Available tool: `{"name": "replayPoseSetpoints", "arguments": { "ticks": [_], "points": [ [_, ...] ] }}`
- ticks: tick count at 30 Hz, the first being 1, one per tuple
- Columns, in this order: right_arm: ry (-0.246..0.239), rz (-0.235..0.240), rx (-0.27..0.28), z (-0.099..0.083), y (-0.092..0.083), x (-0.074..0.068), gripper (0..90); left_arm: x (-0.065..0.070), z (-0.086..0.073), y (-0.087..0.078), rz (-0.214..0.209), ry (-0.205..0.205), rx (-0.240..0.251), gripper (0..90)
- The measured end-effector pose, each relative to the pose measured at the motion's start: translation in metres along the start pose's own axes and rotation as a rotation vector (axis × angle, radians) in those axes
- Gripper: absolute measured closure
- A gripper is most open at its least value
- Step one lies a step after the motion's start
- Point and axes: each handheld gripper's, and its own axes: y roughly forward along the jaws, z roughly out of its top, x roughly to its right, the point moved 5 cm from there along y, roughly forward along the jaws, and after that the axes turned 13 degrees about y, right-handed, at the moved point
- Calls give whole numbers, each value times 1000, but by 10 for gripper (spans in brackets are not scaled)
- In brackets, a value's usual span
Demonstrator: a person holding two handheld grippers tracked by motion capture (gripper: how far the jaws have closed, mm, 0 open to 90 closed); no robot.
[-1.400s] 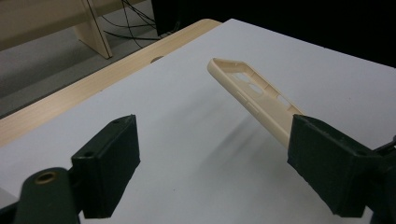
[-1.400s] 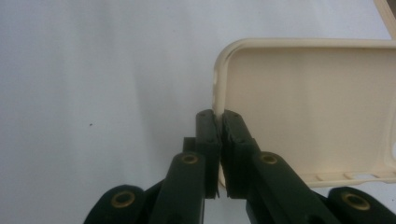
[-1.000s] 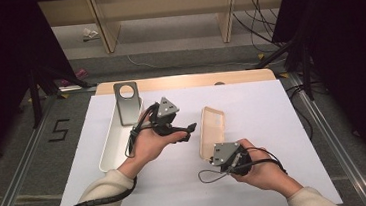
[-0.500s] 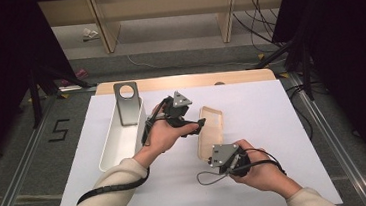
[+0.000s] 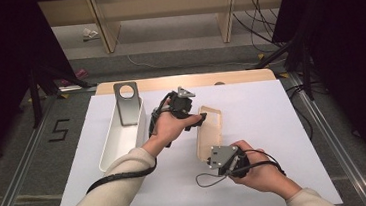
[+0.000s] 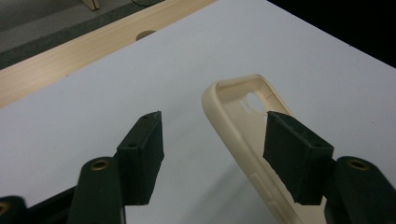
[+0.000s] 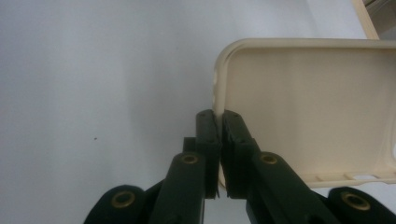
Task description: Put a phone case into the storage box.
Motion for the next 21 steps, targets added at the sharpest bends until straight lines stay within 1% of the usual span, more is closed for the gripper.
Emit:
{"name": "replayPoseSetpoints", "arguments": {
  "ticks": [10,13,17,21],
  "points": [
    [-7,-2,1,1,0,-2,870,-7,0,4,0,-34,-20,478],
    [-9,-3,3,2,0,-2,870,-6,1,6,-10,-45,-22,512],
    [-10,-6,0,2,-1,-3,870,-5,1,7,-22,-76,-30,568],
    [-15,-10,3,2,-1,-3,870,-3,2,8,-29,-88,-28,615]
  ]
}}
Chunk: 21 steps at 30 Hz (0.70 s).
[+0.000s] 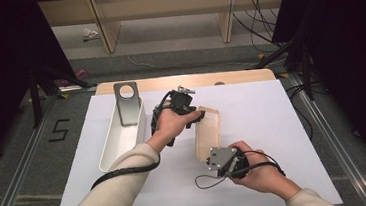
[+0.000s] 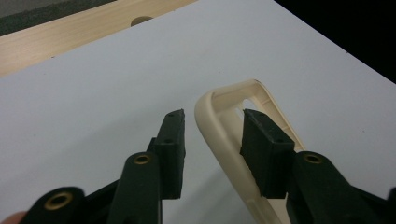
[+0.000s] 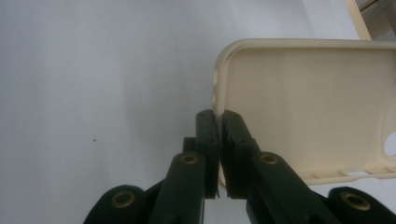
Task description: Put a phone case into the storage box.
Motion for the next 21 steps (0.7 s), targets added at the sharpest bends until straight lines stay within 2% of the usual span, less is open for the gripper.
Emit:
{"name": "replayPoseSetpoints", "arguments": {
  "ticks": [2,5,12,21],
  "points": [
    [-2,-1,-1,0,0,0,869,0,1,-1,2,0,5,668],
    [-6,3,-5,-1,1,0,869,4,4,-2,-8,-21,23,702],
    [-5,13,-32,-3,5,-2,872,13,11,-7,-32,-39,54,764],
    [0,12,-49,-6,10,0,874,25,18,-14,-61,-20,94,810]
  ]
}}
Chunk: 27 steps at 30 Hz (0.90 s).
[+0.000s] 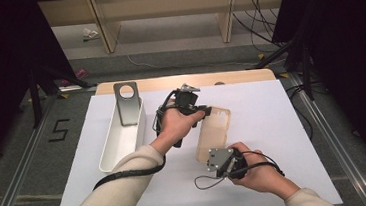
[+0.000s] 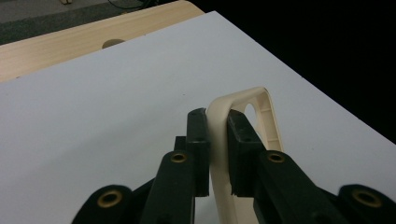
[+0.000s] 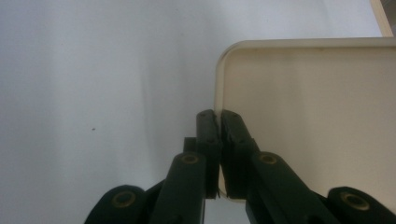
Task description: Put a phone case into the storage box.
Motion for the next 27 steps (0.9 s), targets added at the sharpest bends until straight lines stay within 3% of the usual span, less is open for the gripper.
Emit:
{"name": "replayPoseSetpoints", "arguments": {
  "ticks": [5,7,12,19,23,27],
  "points": [
    [-5,-6,-5,-1,1,2,861,7,4,-4,-11,16,34,815],
    [-2,-4,-10,-2,1,3,824,8,5,-6,21,86,31,817],
    [24,-20,39,-2,-2,10,716,4,4,-11,46,150,76,817],
    [174,-69,127,-2,-5,21,491,-6,1,-22,88,207,140,816],
    [283,-61,160,-5,-9,30,400,-11,0,-31,103,233,179,815],
    [351,-41,183,-10,-10,36,346,-15,-1,-38,113,255,189,815]
  ]
}}
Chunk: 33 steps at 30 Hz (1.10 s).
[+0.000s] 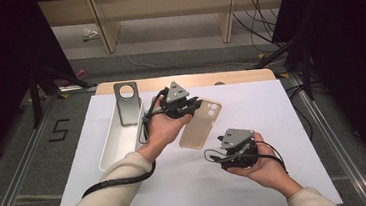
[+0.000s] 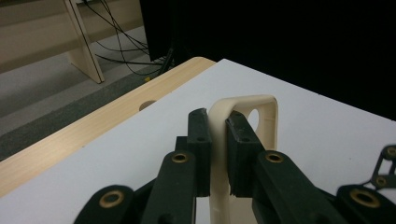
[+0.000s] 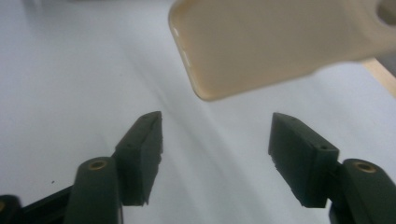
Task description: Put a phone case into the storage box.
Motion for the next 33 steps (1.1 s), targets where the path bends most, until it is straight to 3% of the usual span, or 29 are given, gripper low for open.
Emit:
{"name": "replayPoseSetpoints", "arguments": {
  "ticks": [5,13,18,33],
  "points": [
    [65,10,25,0,-3,6,298,-5,0,-7,20,19,22,816],
    [118,-17,51,-4,-11,21,275,-11,-3,-15,40,10,47,816],
    [177,-32,88,-6,-18,32,258,-15,-6,-21,49,6,57,815],
    [229,-43,114,-14,-28,46,227,-31,-9,-42,74,-11,95,815]
  ]
}}
